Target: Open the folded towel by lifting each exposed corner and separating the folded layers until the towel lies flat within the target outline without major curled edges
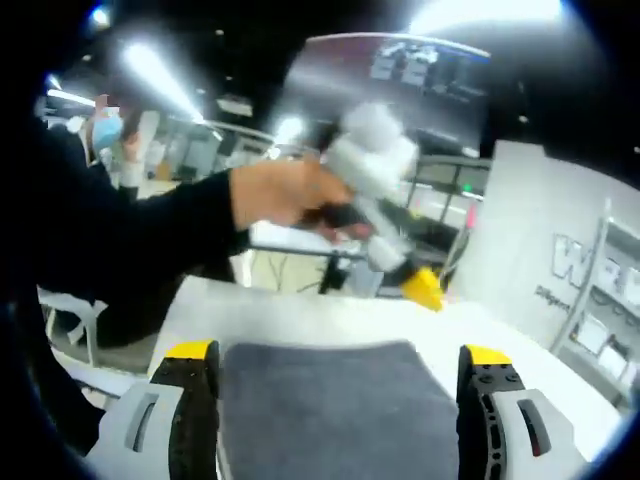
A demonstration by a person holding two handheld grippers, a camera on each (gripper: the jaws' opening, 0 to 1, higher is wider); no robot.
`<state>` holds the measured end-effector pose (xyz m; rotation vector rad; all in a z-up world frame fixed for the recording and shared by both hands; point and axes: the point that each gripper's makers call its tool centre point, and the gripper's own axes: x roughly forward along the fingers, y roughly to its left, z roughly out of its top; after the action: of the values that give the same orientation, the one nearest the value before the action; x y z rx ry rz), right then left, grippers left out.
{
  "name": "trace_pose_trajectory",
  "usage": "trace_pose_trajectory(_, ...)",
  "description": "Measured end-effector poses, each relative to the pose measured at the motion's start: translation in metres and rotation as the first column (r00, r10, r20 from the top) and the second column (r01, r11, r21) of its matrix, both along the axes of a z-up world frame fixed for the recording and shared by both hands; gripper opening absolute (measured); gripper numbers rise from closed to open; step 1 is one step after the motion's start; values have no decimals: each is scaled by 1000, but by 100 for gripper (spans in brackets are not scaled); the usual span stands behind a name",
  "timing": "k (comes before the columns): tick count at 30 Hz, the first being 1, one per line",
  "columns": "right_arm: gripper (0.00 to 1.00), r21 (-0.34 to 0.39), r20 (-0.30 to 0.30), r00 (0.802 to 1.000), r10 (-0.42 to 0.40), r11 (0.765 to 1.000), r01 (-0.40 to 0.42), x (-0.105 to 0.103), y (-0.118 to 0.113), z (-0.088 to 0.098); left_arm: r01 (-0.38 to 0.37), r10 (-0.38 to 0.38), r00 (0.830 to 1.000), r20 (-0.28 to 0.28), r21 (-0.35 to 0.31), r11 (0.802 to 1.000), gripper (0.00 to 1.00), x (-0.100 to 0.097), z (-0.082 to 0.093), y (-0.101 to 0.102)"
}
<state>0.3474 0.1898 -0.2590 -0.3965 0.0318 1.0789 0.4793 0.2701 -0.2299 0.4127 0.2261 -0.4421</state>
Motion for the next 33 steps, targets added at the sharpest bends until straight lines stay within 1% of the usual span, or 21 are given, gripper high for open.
trace_pose_trajectory(2,96,29,-12,999,-39,999,39,6,-23,10,2,-2,1000,-5,-4,1000,100,-7,-3,-5)
trace_pose_trajectory(3,95,41,-4,999,-52,998,52,8,-35,16,5,-5,1000,-5,-9,1000,100,-11,-3,-8)
trace_pose_trajectory(4,95,51,6,997,-72,996,72,9,-52,22,7,-7,1000,1,-30,1000,100,-15,-1,-11)
trace_pose_trajectory(6,95,58,16,993,-117,992,116,14,-78,30,17,-15,1000,17,-81,997,100,-23,4,-18)
trace_pose_trajectory(7,95,57,19,991,-129,990,128,15,-87,32,18,-15,999,30,-105,994,100,-20,10,-17)
trace_pose_trajectory(8,94,57,23,989,-148,988,147,16,-99,35,14,-10,999,33,-111,994,100,-22,11,-17)
trace_pose_trajectory(11,93,68,41,977,-208,977,205,21,-134,45,17,-13,999,37,-113,993,100,-26,16,-17)
trace_pose_trajectory(15,92,97,51,958,-281,957,275,24,-177,57,30,-23,999,48,-153,988,100,-36,21,-23)
trace_pose_trajectory(18,92,110,61,947,-317,945,309,23,-200,63,42,-34,998,53,-164,986,100,-47,20,-30)
trace_pose_trajectory(22,93,121,65,935,-349,933,340,18,-224,68,55,-44,997,61,-191,980,100,-61,18,-37)
trace_pose_trajectory(23,92,128,63,933,-354,930,345,17,-229,69,57,-44,997,66,-198,978,100,-64,17,-40)
trace_pose_trajectory(25,92,139,28,936,-351,929,344,10,-238,66,46,-35,998,58,-206,977,100,-68,13,-42)
trace_pose_trajectory(26,93,140,25,937,-350,929,343,9,-240,66,45,-34,998,56,-204,978,100,-70,12,-44)
trace_pose_trajectory(27,93,148,29,935,-353,927,345,4,-246,67,56,-46,997,61,-187,981,100,-76,10,-48)
trace_pose_trajectory(30,93,185,44,918,-395,906,381,-1,-266,72,65,-54,997,58,-203,977,100,-84,8,-53)
trace_pose_trajectory(32,93,192,40,911,-410,898,396,-3,-277,69,71,-58,996,63,-228,971,100,-90,5,-56)
trace_pose_trajectory(33,93,198,30,903,-428,888,414,-4,-287,66,75,-61,996,64,-239,968,100,-94,3,-57)
